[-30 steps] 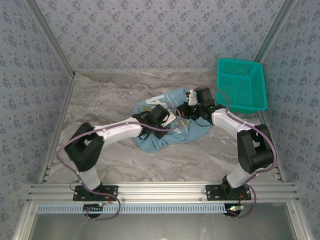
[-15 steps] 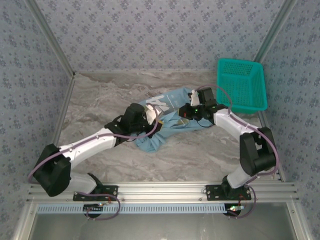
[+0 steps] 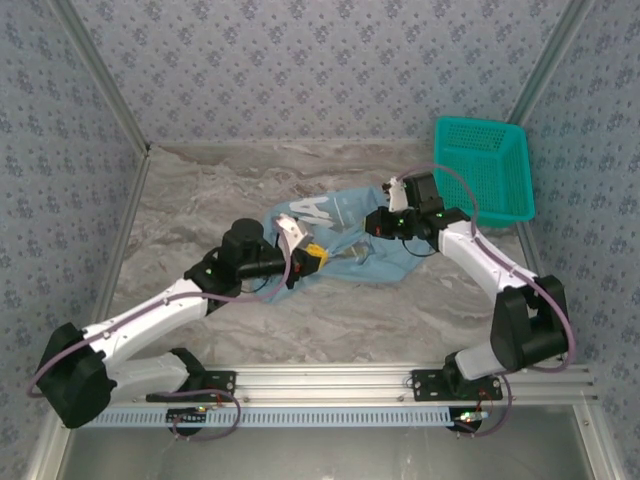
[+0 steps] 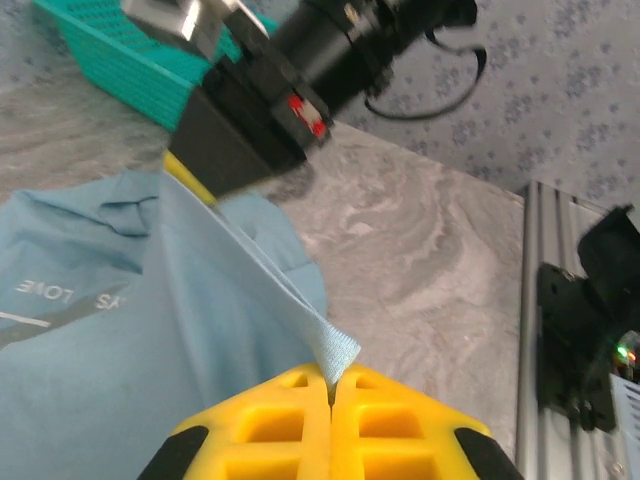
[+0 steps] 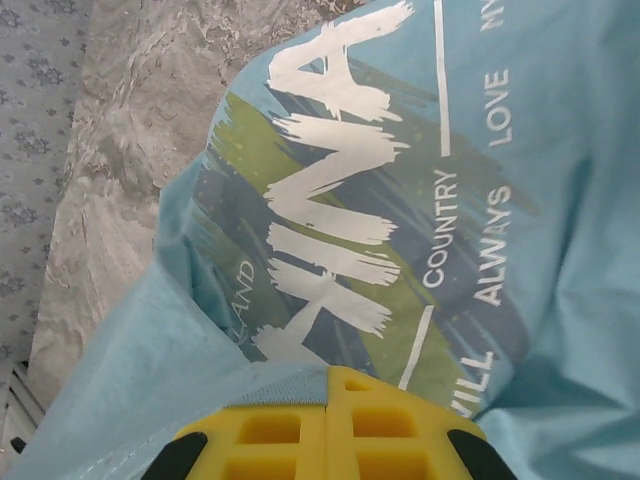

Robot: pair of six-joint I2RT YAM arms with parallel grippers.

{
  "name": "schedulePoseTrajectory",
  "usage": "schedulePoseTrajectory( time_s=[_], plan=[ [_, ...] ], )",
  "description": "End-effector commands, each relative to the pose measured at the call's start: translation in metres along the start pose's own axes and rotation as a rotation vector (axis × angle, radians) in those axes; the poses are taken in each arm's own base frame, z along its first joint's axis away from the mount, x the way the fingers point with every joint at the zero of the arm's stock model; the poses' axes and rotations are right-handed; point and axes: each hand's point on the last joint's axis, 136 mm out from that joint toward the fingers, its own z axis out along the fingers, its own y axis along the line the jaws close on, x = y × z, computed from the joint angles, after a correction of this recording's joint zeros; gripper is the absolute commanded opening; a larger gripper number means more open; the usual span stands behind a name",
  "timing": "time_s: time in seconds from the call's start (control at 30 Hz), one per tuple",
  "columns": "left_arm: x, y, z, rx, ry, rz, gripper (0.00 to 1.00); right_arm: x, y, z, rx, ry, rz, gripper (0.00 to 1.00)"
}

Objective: Fold the inside-out t-shirt

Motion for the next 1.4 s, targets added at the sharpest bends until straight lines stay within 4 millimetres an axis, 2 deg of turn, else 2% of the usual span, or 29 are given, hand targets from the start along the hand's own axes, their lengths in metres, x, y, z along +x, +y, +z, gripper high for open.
schedulePoseTrajectory(
  time_s=[0.0,0.07,0.27,0.33,0.43,0.53,0.6,0.7,0.73,0.83,0.9,0.97,1.03,1.07,1.13,1.2,1.3,1.37],
  plan=[
    [0.038,-0.031,0.002,0.08,0.134,0.027,0.01,0.006,-0.009,-0.031,0.125,-0.02,-0.055,0.0],
    [0.053,-0.041,0.008,0.095,0.178,0.006,0.01,0.02,-0.011,-0.039,0.146,-0.016,-0.051,0.0],
    [0.063,-0.073,0.032,0.168,0.193,0.006,0.09,0.048,-0.022,-0.06,0.215,-0.016,-0.025,0.0],
    [0.072,-0.079,0.04,0.182,0.252,0.02,0.14,0.062,-0.033,-0.063,0.265,0.01,-0.002,0.0],
    [0.076,-0.087,0.048,0.212,0.31,0.031,0.28,0.088,-0.055,-0.062,0.35,0.045,0.063,0.0],
    [0.074,-0.089,0.048,0.218,0.323,0.047,0.37,0.118,-0.081,-0.06,0.461,0.086,0.132,0.03],
    [0.07,-0.083,0.046,0.183,0.312,0.066,0.39,0.13,-0.094,-0.061,0.523,0.095,0.161,0.11],
    [0.059,-0.053,0.042,0.044,0.273,0.03,0.42,0.127,-0.107,-0.074,0.628,0.046,0.148,0.26],
    [0.055,-0.037,0.039,-0.027,0.257,0.0,0.43,0.123,-0.11,-0.079,0.662,0.02,0.137,0.32],
    [0.047,0.028,0.019,-0.332,0.219,-0.125,0.45,0.104,-0.108,-0.087,0.708,-0.047,0.079,0.47],
    [0.049,0.072,-0.006,-0.534,0.201,-0.229,0.51,0.085,-0.088,-0.079,0.678,-0.094,-0.035,0.51],
    [0.062,0.118,-0.037,-0.712,0.186,-0.367,0.57,0.057,-0.052,-0.051,0.558,-0.152,-0.192,0.59],
    [0.083,0.16,-0.067,-0.852,0.188,-0.521,0.6,0.041,-0.023,-0.014,0.41,-0.134,-0.242,0.63],
    [0.095,0.176,-0.076,-0.884,0.204,-0.589,0.6,0.029,-0.011,0.004,0.359,-0.133,-0.277,0.65],
    [0.109,0.199,-0.083,-0.923,0.239,-0.656,0.62,0.014,-0.003,0.034,0.323,-0.105,-0.301,0.67],
    [0.118,0.217,-0.082,-0.939,0.271,-0.683,0.64,-0.011,-0.012,0.056,0.371,-0.122,-0.314,0.7],
    [0.123,0.242,-0.076,-0.931,0.272,-0.728,0.66,-0.048,-0.047,0.08,0.51,-0.102,-0.28,0.74],
    [0.129,0.256,-0.067,-0.895,0.281,-0.775,0.66,-0.059,-0.073,0.098,0.543,-0.075,-0.234,0.75]
  ],
)
